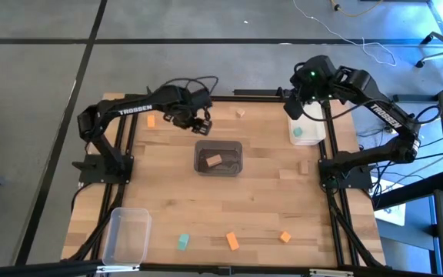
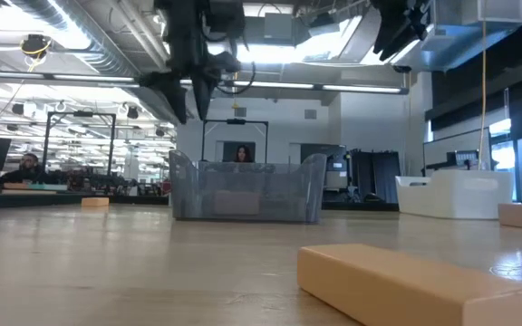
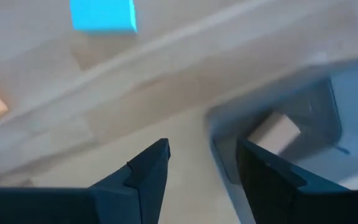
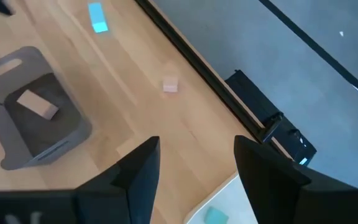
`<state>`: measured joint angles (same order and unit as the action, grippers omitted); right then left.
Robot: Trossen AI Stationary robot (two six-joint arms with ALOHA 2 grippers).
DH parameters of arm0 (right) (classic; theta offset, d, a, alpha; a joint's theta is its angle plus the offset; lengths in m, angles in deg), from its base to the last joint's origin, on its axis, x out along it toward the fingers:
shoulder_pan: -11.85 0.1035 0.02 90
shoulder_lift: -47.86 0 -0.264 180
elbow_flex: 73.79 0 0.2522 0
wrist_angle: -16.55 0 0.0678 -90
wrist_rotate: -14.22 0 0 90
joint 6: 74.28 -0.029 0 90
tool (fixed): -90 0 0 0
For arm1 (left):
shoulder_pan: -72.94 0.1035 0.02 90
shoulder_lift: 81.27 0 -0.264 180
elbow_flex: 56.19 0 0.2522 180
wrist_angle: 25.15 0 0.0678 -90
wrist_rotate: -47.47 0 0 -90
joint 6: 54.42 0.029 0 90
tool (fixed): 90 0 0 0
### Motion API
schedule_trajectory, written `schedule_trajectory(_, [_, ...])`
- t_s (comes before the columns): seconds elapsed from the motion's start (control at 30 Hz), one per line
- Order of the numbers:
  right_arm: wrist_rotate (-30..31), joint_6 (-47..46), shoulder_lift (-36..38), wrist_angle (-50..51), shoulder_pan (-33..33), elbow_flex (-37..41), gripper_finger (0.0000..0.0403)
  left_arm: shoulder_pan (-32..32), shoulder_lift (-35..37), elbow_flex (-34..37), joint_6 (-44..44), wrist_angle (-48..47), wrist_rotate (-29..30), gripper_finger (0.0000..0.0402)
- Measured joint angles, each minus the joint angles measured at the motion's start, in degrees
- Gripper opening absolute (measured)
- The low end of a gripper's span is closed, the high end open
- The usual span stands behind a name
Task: Sort & place blocks by color
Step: Put the top blue block into the white bin
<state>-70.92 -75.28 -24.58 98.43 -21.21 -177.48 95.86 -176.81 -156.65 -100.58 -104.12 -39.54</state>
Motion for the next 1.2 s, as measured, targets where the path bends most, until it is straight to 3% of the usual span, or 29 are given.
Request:
schedule_trajectory(0.17, [0.00, 0.17, 0.00, 0.14, 0.33, 0.00, 0.0206, 7.24, 0.02, 0.13, 5.21, 0.40, -0.80, 0.0180])
schedule_trajectory(0.3, [0.00, 1.25, 0.00, 0.07, 0.33, 0.00, 0.0206, 12.36, 0.02, 0.13, 15.26, 2.48, -0.98, 0.0180])
schedule_trajectory(0.57, [0.02, 3.04, 0.00, -0.04, 0.30, 0.00, 0.0206, 18.62, -1.41, 0.13, 26.60, 4.89, -1.88, 0.0180])
schedule_trajectory(0.87, [0.02, 2.73, 0.00, -0.06, 0.30, 0.00, 0.0206, 20.22, -8.91, 0.13, 46.77, 7.43, -9.02, 0.0180])
schedule_trajectory(1.2, [0.04, 1.28, 0.00, -0.12, 0.30, 0.02, 0.0206, 19.50, -12.53, 0.13, 67.97, 8.07, -3.71, 0.0180])
